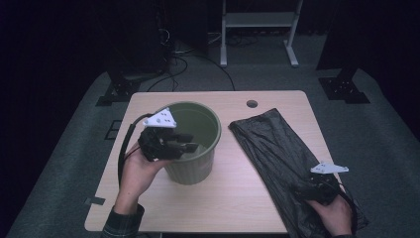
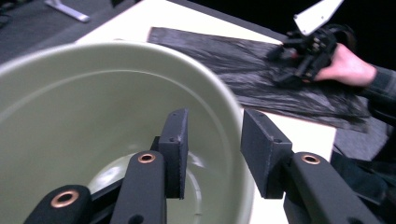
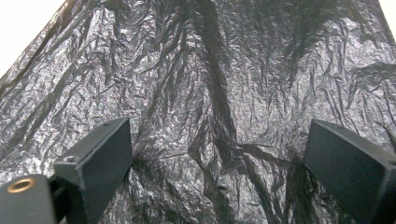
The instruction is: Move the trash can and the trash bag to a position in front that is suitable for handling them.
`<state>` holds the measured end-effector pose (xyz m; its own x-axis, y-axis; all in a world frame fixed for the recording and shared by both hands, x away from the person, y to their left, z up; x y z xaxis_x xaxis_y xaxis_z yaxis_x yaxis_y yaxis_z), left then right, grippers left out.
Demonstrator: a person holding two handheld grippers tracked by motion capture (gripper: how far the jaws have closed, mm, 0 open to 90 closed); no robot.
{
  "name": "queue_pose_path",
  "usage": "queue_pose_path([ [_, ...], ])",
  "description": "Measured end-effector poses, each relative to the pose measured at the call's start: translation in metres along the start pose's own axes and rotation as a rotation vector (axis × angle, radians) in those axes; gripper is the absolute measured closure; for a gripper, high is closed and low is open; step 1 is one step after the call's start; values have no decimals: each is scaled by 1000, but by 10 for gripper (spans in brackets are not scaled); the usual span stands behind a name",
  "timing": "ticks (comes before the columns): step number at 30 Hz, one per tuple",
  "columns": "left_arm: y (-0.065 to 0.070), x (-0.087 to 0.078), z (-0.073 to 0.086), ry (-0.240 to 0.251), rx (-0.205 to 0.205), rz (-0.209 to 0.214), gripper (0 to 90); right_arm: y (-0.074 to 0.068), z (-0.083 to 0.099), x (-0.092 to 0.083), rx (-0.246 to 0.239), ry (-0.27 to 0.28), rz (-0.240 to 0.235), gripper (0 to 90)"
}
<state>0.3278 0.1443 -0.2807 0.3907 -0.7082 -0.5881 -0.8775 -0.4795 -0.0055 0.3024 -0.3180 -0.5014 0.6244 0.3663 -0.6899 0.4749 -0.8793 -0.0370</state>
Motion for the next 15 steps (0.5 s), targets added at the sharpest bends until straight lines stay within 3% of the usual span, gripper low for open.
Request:
queue_pose_path([
  [1,0,0,0,0,0,0,600,0,0,0,0,0,0,69],
  [2,-10,-7,0,3,-17,-31,593,0,0,0,0,0,0,69],
  [3,-10,-7,0,3,-17,-31,588,0,0,0,0,0,0,69],
  [4,-21,-13,0,4,-31,-55,586,0,0,0,0,0,0,69],
  [5,-21,-13,0,4,-31,-55,586,0,0,0,0,0,0,69],
  [7,-35,-19,2,2,-55,-87,580,0,0,0,0,0,0,69],
  [13,-54,-24,8,-6,-68,-141,559,0,0,0,0,0,0,69],
  [15,-66,-27,13,-10,-82,-185,559,0,0,0,0,0,0,69],
])
Point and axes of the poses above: each handheld gripper's, and its own axes: x roughly forward along the jaws, z roughly out of its underside, y roughly to its right, the point moved 2 cm from there along x, roughly forward along the jaws, and after that the axes turned 2 degrees about x, right-handed, at the moved point
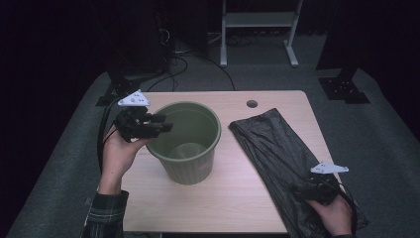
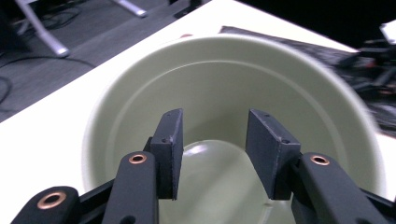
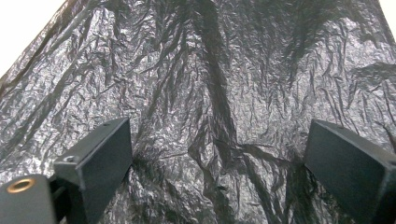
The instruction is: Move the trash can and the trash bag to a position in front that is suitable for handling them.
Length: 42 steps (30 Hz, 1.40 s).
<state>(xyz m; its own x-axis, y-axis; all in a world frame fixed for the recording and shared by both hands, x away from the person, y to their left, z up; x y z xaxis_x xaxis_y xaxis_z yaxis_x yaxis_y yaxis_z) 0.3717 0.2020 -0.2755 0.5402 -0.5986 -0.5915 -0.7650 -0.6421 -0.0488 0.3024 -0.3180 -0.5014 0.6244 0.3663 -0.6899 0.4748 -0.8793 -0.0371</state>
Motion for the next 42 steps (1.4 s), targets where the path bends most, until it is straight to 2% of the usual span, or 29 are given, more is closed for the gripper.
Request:
queue_pose_path([
  [1,0,0,0,0,0,0,559,0,0,0,0,0,0,69],
  [3,-12,0,5,-12,-14,-39,559,0,0,0,0,0,0,69],
  [11,-33,-1,17,-28,-56,-87,560,0,0,0,0,0,0,69],
  [15,-39,-1,22,-28,-73,-94,565,0,0,0,0,0,0,69],
  [18,-45,2,29,-46,-90,-92,574,0,0,0,1,0,0,69],
  [27,-48,12,38,-76,-118,-92,615,0,0,0,-1,0,0,69],
  [30,-49,13,39,-70,-131,-88,627,0,0,0,0,0,0,69],
  [34,-47,13,38,-77,-124,-101,642,0,0,0,0,0,0,69],
  [42,-36,24,29,-81,-93,-69,727,0,0,0,0,0,0,69],
])
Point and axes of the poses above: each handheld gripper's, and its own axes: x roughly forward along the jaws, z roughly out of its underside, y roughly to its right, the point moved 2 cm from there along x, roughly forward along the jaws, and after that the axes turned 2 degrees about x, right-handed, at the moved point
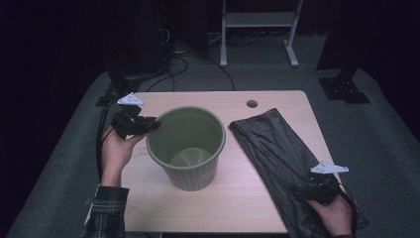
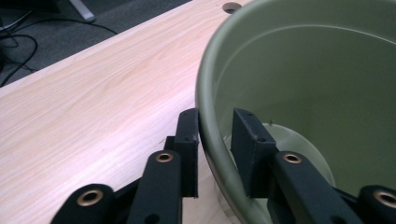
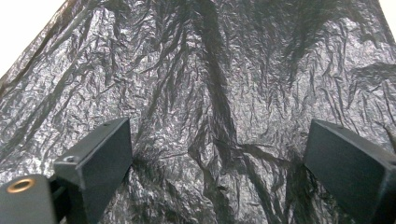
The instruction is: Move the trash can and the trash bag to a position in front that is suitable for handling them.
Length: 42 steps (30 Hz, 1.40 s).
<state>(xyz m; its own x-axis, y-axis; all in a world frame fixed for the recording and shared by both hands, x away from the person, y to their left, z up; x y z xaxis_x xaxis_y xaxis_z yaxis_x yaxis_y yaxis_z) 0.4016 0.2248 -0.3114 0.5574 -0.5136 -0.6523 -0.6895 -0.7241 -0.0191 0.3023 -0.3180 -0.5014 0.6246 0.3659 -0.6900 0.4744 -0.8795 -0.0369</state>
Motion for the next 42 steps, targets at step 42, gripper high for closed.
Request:
queue_pose_path([
  [42,72,48,-42,75,73,151,642,0,0,0,0,0,0,69],
])
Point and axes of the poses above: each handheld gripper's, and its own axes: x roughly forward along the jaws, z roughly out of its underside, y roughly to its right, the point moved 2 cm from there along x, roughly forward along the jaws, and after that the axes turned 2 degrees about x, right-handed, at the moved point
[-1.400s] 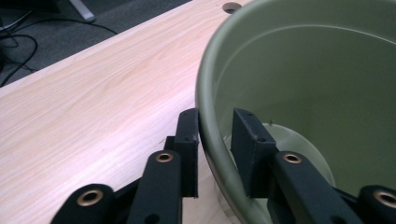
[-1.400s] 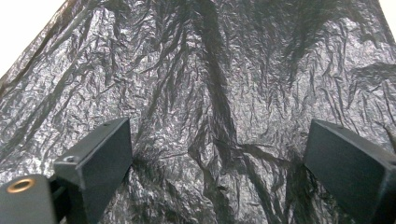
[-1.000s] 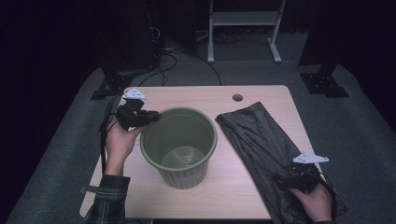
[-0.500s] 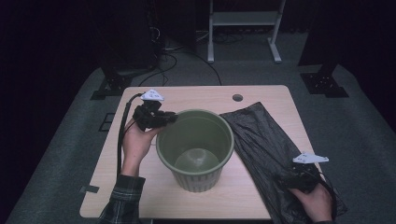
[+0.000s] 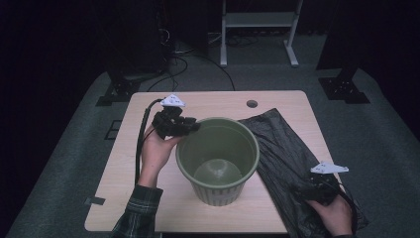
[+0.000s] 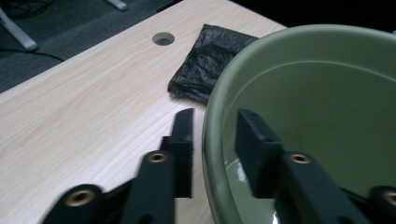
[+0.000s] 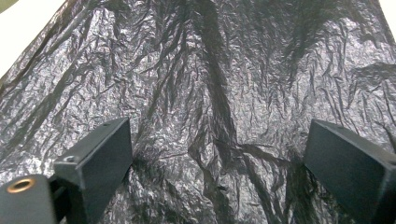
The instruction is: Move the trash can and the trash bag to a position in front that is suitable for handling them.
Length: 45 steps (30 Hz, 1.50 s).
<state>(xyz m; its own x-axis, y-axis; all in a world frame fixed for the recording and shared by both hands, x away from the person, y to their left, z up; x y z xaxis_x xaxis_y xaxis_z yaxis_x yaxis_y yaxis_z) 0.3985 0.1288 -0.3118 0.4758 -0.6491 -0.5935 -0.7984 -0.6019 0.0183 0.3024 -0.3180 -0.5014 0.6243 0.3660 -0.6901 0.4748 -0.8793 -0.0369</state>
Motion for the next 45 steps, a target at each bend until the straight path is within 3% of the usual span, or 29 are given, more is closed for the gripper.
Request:
queue_pose_path([
  [7,1,-26,2,40,-39,32,307,0,0,0,1,0,0,69],
  [10,2,-39,7,51,-42,26,188,0,0,0,1,0,0,69],
  [12,3,-44,9,57,-37,24,175,0,0,0,1,0,0,69],
  [14,4,-56,17,66,-41,29,89,0,0,0,1,0,0,69],
  [16,4,-65,23,78,-36,24,85,0,0,0,1,0,0,69],
  [18,4,-74,30,90,-43,12,18,0,0,0,1,0,0,69],
  [23,5,-90,48,99,-29,-27,0,0,0,0,1,0,0,69],
  [29,10,-98,71,87,-25,-27,0,0,0,0,1,0,1,69],
  [32,15,-100,87,75,-22,-55,0,0,0,0,1,0,0,69],
  [40,28,-90,118,83,1,-106,0,0,0,0,1,0,0,69],
  [45,34,-77,130,90,8,-115,0,0,0,0,1,0,0,69],
])
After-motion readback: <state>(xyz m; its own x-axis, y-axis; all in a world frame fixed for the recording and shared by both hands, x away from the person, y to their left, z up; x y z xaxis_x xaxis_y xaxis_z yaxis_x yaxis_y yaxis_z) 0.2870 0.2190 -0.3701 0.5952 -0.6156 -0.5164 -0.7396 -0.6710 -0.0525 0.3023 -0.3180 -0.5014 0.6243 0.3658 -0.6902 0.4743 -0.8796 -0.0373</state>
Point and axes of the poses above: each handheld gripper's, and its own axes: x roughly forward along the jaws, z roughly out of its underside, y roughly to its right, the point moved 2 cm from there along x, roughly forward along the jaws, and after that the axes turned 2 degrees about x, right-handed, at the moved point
